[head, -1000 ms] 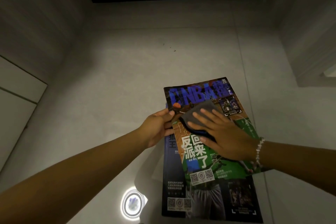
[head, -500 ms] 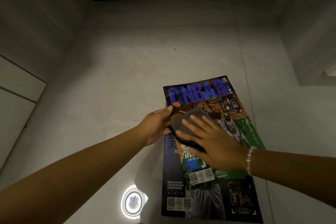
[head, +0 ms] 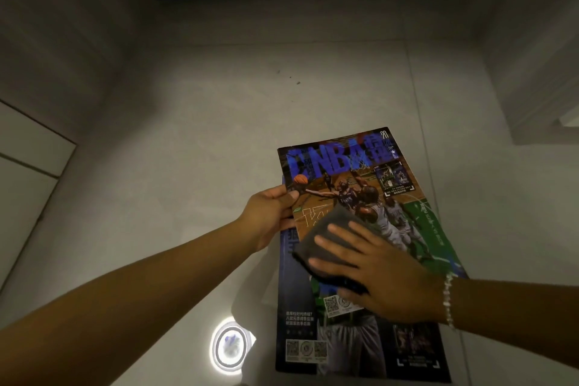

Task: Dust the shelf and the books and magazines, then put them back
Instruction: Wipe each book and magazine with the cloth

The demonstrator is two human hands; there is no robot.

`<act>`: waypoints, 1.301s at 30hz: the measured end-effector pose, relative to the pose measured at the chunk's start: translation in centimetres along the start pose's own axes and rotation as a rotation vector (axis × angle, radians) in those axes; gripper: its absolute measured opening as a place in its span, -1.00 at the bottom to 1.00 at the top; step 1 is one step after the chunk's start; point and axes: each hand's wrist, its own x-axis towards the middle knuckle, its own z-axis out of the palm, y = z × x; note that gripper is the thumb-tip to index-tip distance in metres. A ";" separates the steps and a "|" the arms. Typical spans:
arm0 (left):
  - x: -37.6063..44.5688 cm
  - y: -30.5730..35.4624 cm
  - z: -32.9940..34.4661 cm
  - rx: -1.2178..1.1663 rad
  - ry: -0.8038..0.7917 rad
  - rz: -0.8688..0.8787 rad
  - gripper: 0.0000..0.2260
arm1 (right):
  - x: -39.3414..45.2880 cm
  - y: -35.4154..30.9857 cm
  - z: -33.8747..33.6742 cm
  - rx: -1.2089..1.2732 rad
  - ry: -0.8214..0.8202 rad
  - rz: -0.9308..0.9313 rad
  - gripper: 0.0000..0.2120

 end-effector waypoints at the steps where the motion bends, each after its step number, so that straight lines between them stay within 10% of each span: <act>1: 0.0 0.0 0.0 0.018 0.010 0.008 -0.78 | -0.4 0.4 -0.2 -0.022 -0.019 -0.066 -0.52; 12: -0.5 0.3 0.9 0.094 0.169 0.067 -0.89 | 0.9 8.1 -3.1 0.055 0.025 0.489 -0.36; 21: -0.8 0.6 -1.2 0.145 0.319 0.098 -0.89 | -0.2 1.5 -0.8 -0.026 -0.005 -0.005 -0.53; 30: -0.6 0.5 -0.4 0.062 0.084 0.022 -0.52 | 4.1 5.8 -1.4 -0.038 0.073 0.277 -0.49; 39: -0.2 0.0 -0.5 0.071 0.117 0.032 -0.50 | -1.5 5.5 -1.1 -0.009 -0.001 0.075 -0.52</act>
